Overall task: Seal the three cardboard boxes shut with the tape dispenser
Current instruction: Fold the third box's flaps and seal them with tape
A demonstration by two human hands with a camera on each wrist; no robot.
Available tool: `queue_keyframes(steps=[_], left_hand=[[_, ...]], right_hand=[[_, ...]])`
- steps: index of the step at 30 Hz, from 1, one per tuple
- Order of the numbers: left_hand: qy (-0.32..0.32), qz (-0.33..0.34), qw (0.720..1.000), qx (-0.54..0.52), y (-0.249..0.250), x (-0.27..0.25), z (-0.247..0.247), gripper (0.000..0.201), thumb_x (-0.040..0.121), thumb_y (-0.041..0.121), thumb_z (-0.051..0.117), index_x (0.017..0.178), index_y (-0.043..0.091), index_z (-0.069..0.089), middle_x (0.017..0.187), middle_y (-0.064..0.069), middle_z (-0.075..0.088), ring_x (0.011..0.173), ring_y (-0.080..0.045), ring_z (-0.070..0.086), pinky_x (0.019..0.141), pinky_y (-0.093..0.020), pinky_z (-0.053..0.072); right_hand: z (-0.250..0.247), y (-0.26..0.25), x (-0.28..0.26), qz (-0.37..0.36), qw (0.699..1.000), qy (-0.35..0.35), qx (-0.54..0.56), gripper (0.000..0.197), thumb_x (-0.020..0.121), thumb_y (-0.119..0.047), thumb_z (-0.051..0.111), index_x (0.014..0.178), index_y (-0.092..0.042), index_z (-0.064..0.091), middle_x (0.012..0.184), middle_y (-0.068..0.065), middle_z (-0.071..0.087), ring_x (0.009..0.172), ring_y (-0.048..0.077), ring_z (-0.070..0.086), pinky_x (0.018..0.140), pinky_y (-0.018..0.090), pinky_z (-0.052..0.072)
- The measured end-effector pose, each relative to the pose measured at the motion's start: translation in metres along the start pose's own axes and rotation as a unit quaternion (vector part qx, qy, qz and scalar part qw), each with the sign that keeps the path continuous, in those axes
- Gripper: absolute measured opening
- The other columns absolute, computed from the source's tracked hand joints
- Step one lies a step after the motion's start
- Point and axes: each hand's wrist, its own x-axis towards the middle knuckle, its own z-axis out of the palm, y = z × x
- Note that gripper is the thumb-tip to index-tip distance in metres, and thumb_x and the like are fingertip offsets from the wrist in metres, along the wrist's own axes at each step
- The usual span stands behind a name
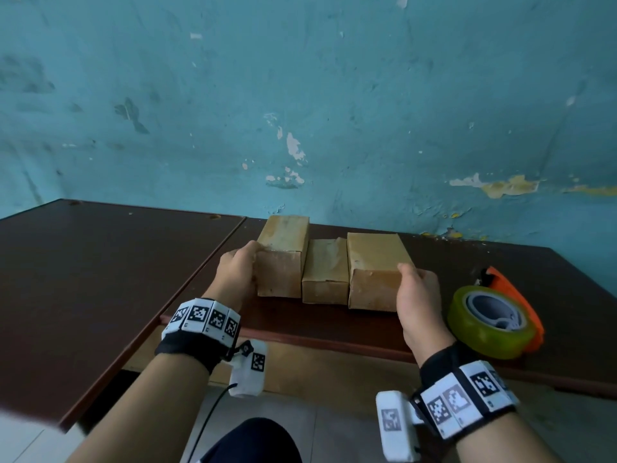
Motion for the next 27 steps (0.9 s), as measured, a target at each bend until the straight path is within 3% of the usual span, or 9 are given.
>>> queue_keyframes(steps=[2,5,8,12,17,19,22,24,27], left_hand=[[-0.022,-0.015,0.999,-0.025,-0.012,0.019,-0.001,0.05,0.063,0.053,0.082,0.1,0.02,0.079,0.123,-0.016,0.072,0.105,-0.032,0.069,0.087,-0.047,0.057],[-0.05,0.004,0.998,-0.04,-0.011,0.008,0.005,0.044,0.074,0.05,0.082,0.106,0.021,0.082,0.116,-0.014,0.078,0.11,-0.036,0.073,0.102,-0.056,0.055],[-0.097,0.029,0.993,-0.057,0.0,-0.012,0.014,0.025,0.097,0.028,0.07,0.114,0.01,0.078,0.108,-0.017,0.079,0.102,-0.034,0.076,0.088,-0.047,0.06],[-0.081,0.05,0.995,-0.026,0.006,-0.014,0.021,0.019,0.102,0.024,0.065,0.109,0.01,0.075,0.088,-0.008,0.08,0.082,-0.023,0.077,0.065,-0.033,0.059],[-0.085,0.038,0.996,0.016,-0.01,-0.004,0.03,0.029,0.091,0.041,0.073,0.103,0.015,0.082,0.101,-0.011,0.081,0.104,-0.033,0.076,0.1,-0.052,0.057],[-0.082,0.034,0.996,0.024,-0.013,0.002,0.033,0.035,0.083,0.048,0.074,0.099,0.018,0.083,0.103,-0.011,0.081,0.105,-0.034,0.075,0.104,-0.056,0.054],[-0.089,0.018,0.995,0.051,-0.013,0.012,0.038,0.064,0.081,0.069,0.061,0.12,0.02,0.075,0.115,-0.008,0.078,0.114,-0.03,0.071,0.11,-0.055,0.049],[-0.112,-0.004,0.991,0.068,-0.007,0.01,0.044,0.092,0.076,0.085,0.05,0.14,0.02,0.062,0.129,-0.002,0.072,0.124,-0.023,0.064,0.118,-0.051,0.041],[-0.128,-0.019,0.99,0.053,-0.001,0.006,0.048,0.064,0.094,0.078,0.042,0.128,0.027,0.059,0.117,0.003,0.068,0.112,-0.014,0.061,0.118,-0.04,0.037]], right_hand=[[-0.002,0.002,0.001,0.002,1.0,-0.004,-0.014,0.029,0.107,-0.037,0.048,0.124,-0.013,0.053,0.101,0.002,0.061,0.088,0.017,0.058,0.069,0.035,0.043],[-0.005,0.004,-0.001,-0.012,0.999,-0.025,-0.035,0.028,0.11,-0.038,0.043,0.115,-0.016,0.059,0.099,0.001,0.063,0.088,0.016,0.058,0.079,0.037,0.044],[-0.009,0.004,0.001,-0.035,0.998,-0.027,-0.049,0.033,0.111,-0.039,0.041,0.112,-0.015,0.063,0.101,0.005,0.066,0.093,0.023,0.063,0.08,0.037,0.046],[-0.012,0.002,0.008,-0.055,0.996,-0.027,-0.065,0.03,0.111,-0.038,0.041,0.108,-0.018,0.063,0.101,0.004,0.067,0.095,0.024,0.063,0.081,0.037,0.047],[-0.021,0.001,0.016,-0.027,0.997,-0.018,-0.074,0.039,0.112,-0.036,0.04,0.124,-0.008,0.064,0.124,0.019,0.064,0.107,0.032,0.062,0.095,0.046,0.046],[-0.023,0.001,0.019,-0.022,0.996,-0.021,-0.082,0.045,0.113,-0.038,0.039,0.133,-0.005,0.061,0.121,0.017,0.063,0.109,0.031,0.06,0.095,0.041,0.042],[-0.022,0.002,0.024,-0.013,0.997,-0.023,-0.071,0.044,0.112,-0.041,0.038,0.132,-0.009,0.06,0.126,0.016,0.062,0.095,0.021,0.056,0.092,0.037,0.039],[-0.021,0.0,0.027,0.011,0.997,-0.024,-0.07,0.052,0.112,-0.045,0.037,0.145,-0.008,0.053,0.14,0.015,0.057,0.118,0.032,0.056,0.094,0.038,0.038],[-0.02,-0.003,0.039,0.067,0.994,-0.047,-0.069,0.059,0.11,-0.05,0.036,0.156,-0.013,0.04,0.155,0.012,0.046,0.141,0.035,0.044,0.104,0.043,0.037]])
